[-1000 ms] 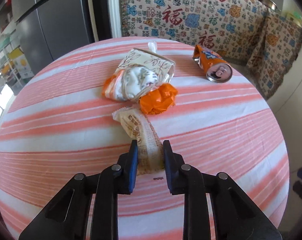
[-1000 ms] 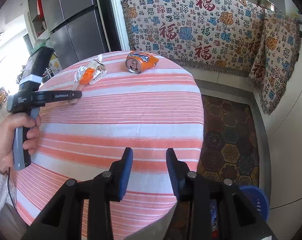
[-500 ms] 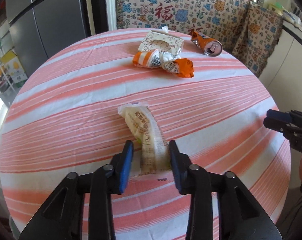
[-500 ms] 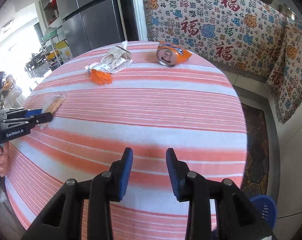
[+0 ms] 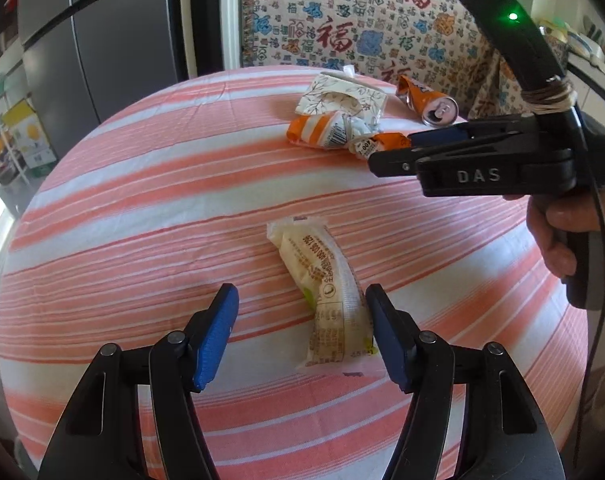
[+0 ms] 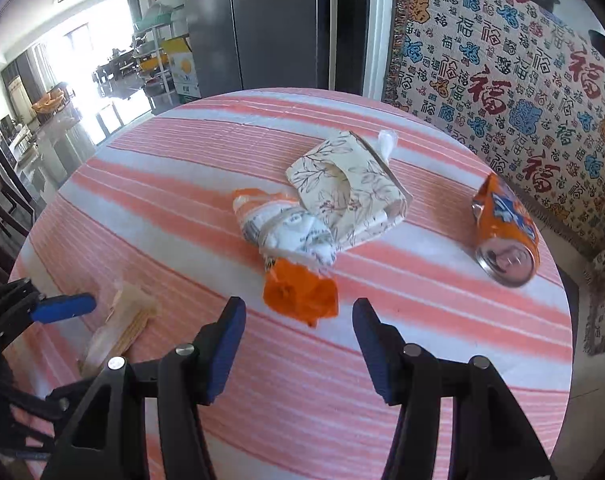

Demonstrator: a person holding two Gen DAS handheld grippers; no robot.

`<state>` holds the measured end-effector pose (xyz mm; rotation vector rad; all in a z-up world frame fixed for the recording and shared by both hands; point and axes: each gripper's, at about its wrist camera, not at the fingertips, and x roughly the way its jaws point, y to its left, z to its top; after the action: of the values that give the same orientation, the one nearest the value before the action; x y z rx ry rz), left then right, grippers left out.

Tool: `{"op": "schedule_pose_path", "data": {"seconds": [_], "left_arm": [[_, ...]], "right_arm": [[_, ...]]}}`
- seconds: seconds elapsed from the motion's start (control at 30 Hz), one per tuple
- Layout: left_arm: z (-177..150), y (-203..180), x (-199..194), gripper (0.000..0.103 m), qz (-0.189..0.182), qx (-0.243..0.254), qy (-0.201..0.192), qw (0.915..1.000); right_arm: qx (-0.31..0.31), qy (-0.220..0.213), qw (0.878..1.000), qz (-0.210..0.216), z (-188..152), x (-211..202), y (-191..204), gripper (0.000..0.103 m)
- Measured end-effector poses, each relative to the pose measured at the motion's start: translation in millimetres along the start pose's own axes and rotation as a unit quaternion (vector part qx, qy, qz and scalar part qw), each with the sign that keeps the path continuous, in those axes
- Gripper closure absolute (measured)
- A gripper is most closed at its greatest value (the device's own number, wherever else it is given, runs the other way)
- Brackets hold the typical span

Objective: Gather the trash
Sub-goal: 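Grasp the white-orange wrapper with the right gripper while the left gripper grasps the white bread bag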

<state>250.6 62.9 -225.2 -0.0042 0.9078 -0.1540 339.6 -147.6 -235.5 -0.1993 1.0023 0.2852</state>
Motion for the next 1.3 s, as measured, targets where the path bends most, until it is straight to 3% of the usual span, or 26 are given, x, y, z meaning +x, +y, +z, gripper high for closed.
{"op": "schedule_pose_path", "data": {"seconds": [0.03, 0.07, 0.3, 0.43, 0.5, 0.6, 0.67, 0.73, 1.0, 1.13, 1.3], "left_arm": [[0, 0, 0, 0.035, -0.001, 0.0, 0.001, 1.0], [0, 0, 0, 0.035, -0.002, -0.001, 0.001, 1.0], [-5, -8, -1, 0.036, -0.003, 0.001, 0.001, 1.0], [-10, -16, 0, 0.036, 0.014, 0.012, 0.006, 0.9998], [-11, -16, -2, 0.036, 0.018, 0.018, 0.01, 0.9996], [-15, -6, -8, 0.036, 0.018, 0.009, 0.017, 0.9997], [-17, 5, -12, 0.036, 0.015, 0.001, 0.023, 0.9996], [-19, 15, -16, 0.035, 0.013, -0.001, 0.024, 0.9996], [-13, 13, -27, 0.019, -0.042, 0.003, -0.008, 0.9991], [-7, -6, -17, 0.018, -0.029, 0.042, -0.002, 0.9987], [-2, -8, -9, 0.018, -0.025, 0.036, 0.013, 0.999]], "right_arm": [[0.0, 0.003, 1.0, -0.003, 1, 4, 0, 0.049], [0.002, 0.005, 1.0, -0.003, 1, 6, 0, 0.067], [0.063, -0.026, 0.998, -0.012, -41, -38, -11, 0.067], [0.127, -0.025, 0.988, -0.084, -91, -75, -29, 0.067], [0.145, -0.024, 0.984, -0.098, -114, -87, -30, 0.064], [0.154, -0.014, 0.986, -0.062, -134, -90, -26, 0.06], [0.152, -0.019, 0.988, -0.031, -140, -96, -23, 0.046], [0.15, -0.022, 0.988, -0.017, -142, -102, -24, 0.042], [0.14, -0.04, 0.989, 0.002, -130, -109, -38, 0.04], [0.135, -0.043, 0.99, 0.014, -118, -106, -44, 0.039], [0.149, -0.019, 0.988, 0.031, -110, -85, -61, 0.037]]}}
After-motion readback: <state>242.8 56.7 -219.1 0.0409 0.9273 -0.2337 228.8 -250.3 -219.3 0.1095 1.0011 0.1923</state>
